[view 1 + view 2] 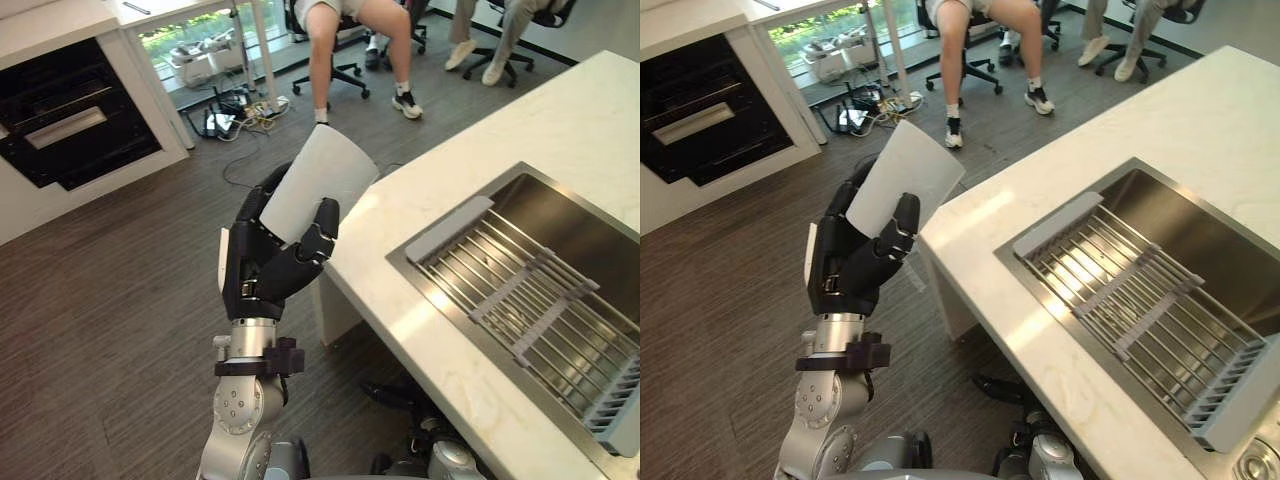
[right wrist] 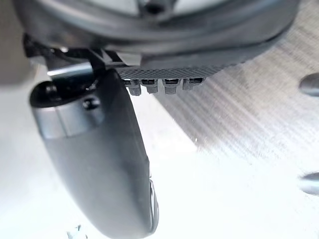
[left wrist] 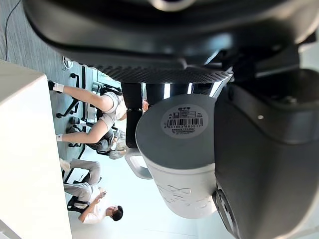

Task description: Walk over to the sink, pick up the cup, carry it to the dishwasher, place the cup inside the dishwasher, then close the dishwasher door

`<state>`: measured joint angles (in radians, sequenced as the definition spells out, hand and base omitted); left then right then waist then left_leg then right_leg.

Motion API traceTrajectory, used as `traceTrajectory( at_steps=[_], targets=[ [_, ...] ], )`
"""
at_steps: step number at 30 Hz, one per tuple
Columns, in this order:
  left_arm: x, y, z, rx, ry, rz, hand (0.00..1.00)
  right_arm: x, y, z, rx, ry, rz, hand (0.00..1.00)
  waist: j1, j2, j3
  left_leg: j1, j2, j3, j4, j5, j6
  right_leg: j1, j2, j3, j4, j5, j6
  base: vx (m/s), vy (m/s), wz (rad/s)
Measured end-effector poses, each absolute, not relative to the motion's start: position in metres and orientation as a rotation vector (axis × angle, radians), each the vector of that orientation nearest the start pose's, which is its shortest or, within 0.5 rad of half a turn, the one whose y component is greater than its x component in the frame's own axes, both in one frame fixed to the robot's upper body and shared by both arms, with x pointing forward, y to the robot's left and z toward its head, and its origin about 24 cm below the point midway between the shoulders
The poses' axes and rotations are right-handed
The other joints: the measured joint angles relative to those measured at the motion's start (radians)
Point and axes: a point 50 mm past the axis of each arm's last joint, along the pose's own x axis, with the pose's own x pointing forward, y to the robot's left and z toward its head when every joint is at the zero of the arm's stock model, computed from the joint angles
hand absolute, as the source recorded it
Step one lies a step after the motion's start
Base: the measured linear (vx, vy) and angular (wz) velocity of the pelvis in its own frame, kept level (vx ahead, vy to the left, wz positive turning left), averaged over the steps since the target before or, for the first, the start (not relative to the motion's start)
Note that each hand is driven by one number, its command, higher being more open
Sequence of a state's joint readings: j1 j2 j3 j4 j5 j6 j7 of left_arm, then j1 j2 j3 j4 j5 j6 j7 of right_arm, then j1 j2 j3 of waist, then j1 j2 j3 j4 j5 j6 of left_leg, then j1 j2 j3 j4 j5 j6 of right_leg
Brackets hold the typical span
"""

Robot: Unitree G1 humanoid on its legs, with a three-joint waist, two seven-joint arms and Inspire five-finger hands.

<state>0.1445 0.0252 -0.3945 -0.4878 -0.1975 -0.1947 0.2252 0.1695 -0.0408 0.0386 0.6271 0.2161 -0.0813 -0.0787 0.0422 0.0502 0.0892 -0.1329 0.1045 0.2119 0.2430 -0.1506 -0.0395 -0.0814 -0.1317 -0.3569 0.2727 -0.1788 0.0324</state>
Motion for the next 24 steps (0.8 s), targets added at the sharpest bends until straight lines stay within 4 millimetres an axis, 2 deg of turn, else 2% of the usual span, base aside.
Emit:
traceTrajectory(
  at_steps=[1, 2, 4, 8, 12, 15, 16, 18, 19, 20, 21, 22, 24],
  targets=[
    [0.203, 0.090, 0.131, -0.341, -0.449, -0.143, 0.00, 0.144, -0.168, -0.122, 0.151, 0.743, -0.189, 1.00, 0.003, -0.024, -0.016, 0.032, -0.043, -0.001, -0.086, 0.042, 0.004, 0.002, -0.028, -0.002, -0.019, 0.010, 0.015, -0.06, 0.162, 0.45],
    [0.206, 0.090, 0.127, -0.321, -0.439, -0.149, 0.00, 0.141, -0.171, -0.124, 0.153, 0.755, -0.190, 1.00, 0.002, -0.025, -0.020, 0.051, -0.057, -0.006, -0.122, 0.060, 0.010, 0.014, -0.035, -0.004, -0.037, 0.018, 0.028, -0.04, 0.172, 0.41],
    [0.217, 0.093, 0.119, -0.285, -0.408, -0.137, 0.00, 0.127, -0.193, -0.133, 0.210, 0.803, -0.265, 1.00, -0.017, -0.019, -0.032, 0.073, -0.098, -0.036, -0.178, 0.105, 0.041, 0.055, -0.045, -0.007, -0.103, 0.060, 0.053, 0.00, 0.188, 0.43],
    [0.215, 0.096, 0.112, -0.275, -0.375, -0.124, 0.00, 0.108, -0.197, -0.143, 0.202, 0.882, -0.320, 1.00, -0.019, -0.026, -0.037, 0.076, -0.118, -0.037, -0.198, 0.114, 0.051, 0.082, -0.049, -0.012, -0.170, 0.110, 0.071, 0.05, 0.112, 0.09],
    [0.215, 0.097, 0.112, -0.270, -0.379, -0.132, 0.00, 0.102, -0.187, -0.145, 0.202, 0.900, -0.275, 1.00, -0.023, -0.032, -0.041, 0.097, -0.120, -0.038, -0.209, 0.113, 0.051, 0.109, -0.048, -0.016, -0.185, 0.121, 0.065, 0.04, 0.018, 0.05],
    [0.216, 0.102, 0.113, -0.262, -0.387, -0.115, 0.00, 0.105, -0.193, -0.140, 0.196, 0.874, -0.256, 1.00, -0.021, -0.035, -0.040, 0.108, -0.127, -0.065, -0.220, 0.111, 0.049, 0.123, -0.061, -0.041, -0.166, 0.116, 0.060, -0.01, 0.005, 0.22],
    [0.216, 0.104, 0.114, -0.256, -0.394, -0.099, 0.00, 0.107, -0.201, -0.138, 0.192, 0.844, -0.244, 1.00, -0.022, -0.036, -0.039, 0.108, -0.130, -0.074, -0.217, 0.099, 0.046, 0.119, -0.072, -0.055, -0.126, 0.102, 0.054, -0.01, 0.034, 0.45],
    [0.216, 0.108, 0.113, -0.235, -0.393, -0.074, 0.00, 0.111, -0.212, -0.139, 0.239, 0.825, -0.302, 1.00, -0.017, -0.046, -0.033, 0.118, -0.147, -0.114, -0.200, 0.088, 0.062, 0.093, -0.105, -0.050, 0.007, 0.057, 0.030, 0.01, 0.053, 0.55],
    [0.213, 0.109, 0.110, -0.233, -0.378, -0.073, 0.00, 0.110, -0.216, -0.140, 0.252, 0.833, -0.367, 1.00, -0.015, -0.047, -0.032, 0.131, -0.154, -0.143, -0.196, 0.080, 0.082, 0.052, -0.125, 0.000, 0.132, 0.046, 0.008, 0.07, 0.052, 0.70],
    [0.210, 0.109, 0.106, -0.232, -0.361, -0.070, 0.00, 0.107, -0.218, -0.140, 0.230, 0.840, -0.383, 1.00, -0.015, -0.045, -0.030, 0.145, -0.155, -0.177, -0.185, 0.078, 0.099, -0.011, -0.117, 0.100, 0.260, 0.011, -0.024, 0.10, 0.038, 0.82],
    [0.209, 0.110, 0.104, -0.230, -0.353, -0.062, 0.00, 0.105, -0.215, -0.141, 0.230, 0.847, -0.381, 1.00, -0.016, -0.047, -0.029, 0.143, -0.153, -0.203, -0.174, 0.076, 0.102, -0.026, -0.089, 0.158, 0.283, -0.024, -0.017, 0.14, -0.032, 1.03],
    [0.209, 0.111, 0.103, -0.232, -0.348, -0.044, 0.00, 0.101, -0.207, -0.143, 0.228, 0.863, -0.361, 1.00, -0.018, -0.053, -0.024, 0.139, -0.152, -0.251, -0.155, 0.067, 0.101, -0.056, -0.027, 0.251, 0.296, -0.075, -0.014, 0.09, -0.048, 0.97],
    [0.209, 0.112, 0.103, -0.235, -0.346, -0.025, 0.00, 0.099, -0.194, -0.145, 0.236, 0.886, -0.320, 1.00, -0.019, -0.060, -0.022, 0.135, -0.153, -0.321, -0.129, 0.055, 0.100, -0.108, 0.045, 0.338, 0.299, -0.105, -0.015, 0.11, -0.095, 1.16]
  ],
)
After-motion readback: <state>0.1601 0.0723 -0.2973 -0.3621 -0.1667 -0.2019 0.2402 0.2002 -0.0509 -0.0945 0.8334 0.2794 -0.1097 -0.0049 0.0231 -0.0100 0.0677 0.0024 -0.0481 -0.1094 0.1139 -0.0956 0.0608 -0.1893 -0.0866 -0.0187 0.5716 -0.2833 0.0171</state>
